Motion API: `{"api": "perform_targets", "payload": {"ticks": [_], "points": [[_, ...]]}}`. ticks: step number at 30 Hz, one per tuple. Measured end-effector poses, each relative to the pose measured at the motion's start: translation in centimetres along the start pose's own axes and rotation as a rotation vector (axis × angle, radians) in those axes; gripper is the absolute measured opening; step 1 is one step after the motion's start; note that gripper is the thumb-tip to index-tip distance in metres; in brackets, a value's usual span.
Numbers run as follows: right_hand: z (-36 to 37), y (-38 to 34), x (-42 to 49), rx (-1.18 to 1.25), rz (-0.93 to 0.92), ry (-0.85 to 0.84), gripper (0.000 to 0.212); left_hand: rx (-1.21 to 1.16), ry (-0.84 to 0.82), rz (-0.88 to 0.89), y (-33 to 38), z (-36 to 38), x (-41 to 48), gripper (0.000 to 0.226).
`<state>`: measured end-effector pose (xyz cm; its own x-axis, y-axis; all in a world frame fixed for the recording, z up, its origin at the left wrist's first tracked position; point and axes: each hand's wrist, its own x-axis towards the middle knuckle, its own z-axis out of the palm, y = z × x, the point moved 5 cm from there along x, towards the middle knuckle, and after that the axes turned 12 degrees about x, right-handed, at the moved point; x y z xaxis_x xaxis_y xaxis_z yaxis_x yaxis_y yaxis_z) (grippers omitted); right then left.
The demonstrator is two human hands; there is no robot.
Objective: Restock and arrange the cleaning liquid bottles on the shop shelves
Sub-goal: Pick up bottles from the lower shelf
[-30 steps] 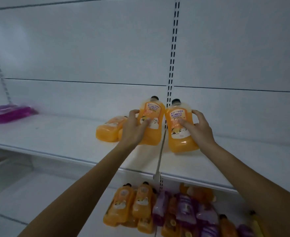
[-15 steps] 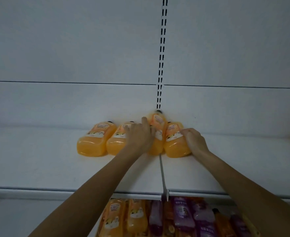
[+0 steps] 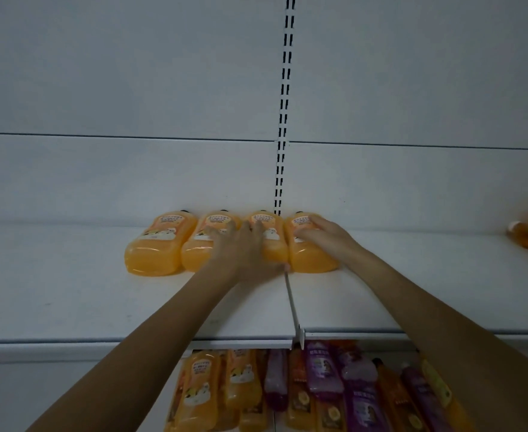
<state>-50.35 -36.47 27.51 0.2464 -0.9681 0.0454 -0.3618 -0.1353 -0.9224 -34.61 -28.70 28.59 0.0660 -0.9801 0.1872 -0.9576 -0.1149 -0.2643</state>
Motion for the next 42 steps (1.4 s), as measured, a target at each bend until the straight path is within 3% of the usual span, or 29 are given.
{"api": "perform_targets", "payload": {"ticks": [3,7,14,19,24,28,32,35,37,42], "points": [[0.2,-0.3,0.3,-0.084,-0.007,0.006,0.068,0.02,0.023,-0.022,0.1,0.1,0.0,0.104],[-0.8,0.4,-0.2,-0.016,0.002,-0.052,0.064,-0.006,0.111,0.003,0.5,-0.2,-1.0,0.099],[-5.2,1.7,-2.9,0.022,-0.165,0.108,0.058,-0.174,0.275,0.066,1.3,-2.1,-5.5,0.068],[-7.2,1.8,-5.5,-0.031,-0.216,0.103,0.053,-0.407,0.47,0.193,4.2,-3.8,-9.0,0.034],[-9.7,3.7,-9.3,-0.051,-0.242,0.057,0.054,-0.469,0.518,0.151,8.6,-3.7,-12.1,0.032],[-12.5,5.6,-13.0,-0.072,-0.315,0.062,0.052,-0.541,0.48,0.117,12.2,-3.5,-14.7,0.044],[-15.2,6.9,-18.2,-0.223,-0.671,0.254,0.041,-0.604,0.467,0.064,15.2,-2.4,-17.4,0.047],[-15.7,9.1,-21.3,-0.282,-0.798,0.254,0.035,-0.521,0.389,0.08,18.0,0.2,-19.2,0.039],[-15.7,11.4,-22.3,-0.302,-0.779,0.223,0.035,-0.449,0.32,0.114,19.9,2.7,-20.1,0.034],[-14.8,18.1,-21.5,-0.284,-0.537,0.106,0.032,-0.513,0.188,0.046,22.4,7.5,-20.6,0.029]]}}
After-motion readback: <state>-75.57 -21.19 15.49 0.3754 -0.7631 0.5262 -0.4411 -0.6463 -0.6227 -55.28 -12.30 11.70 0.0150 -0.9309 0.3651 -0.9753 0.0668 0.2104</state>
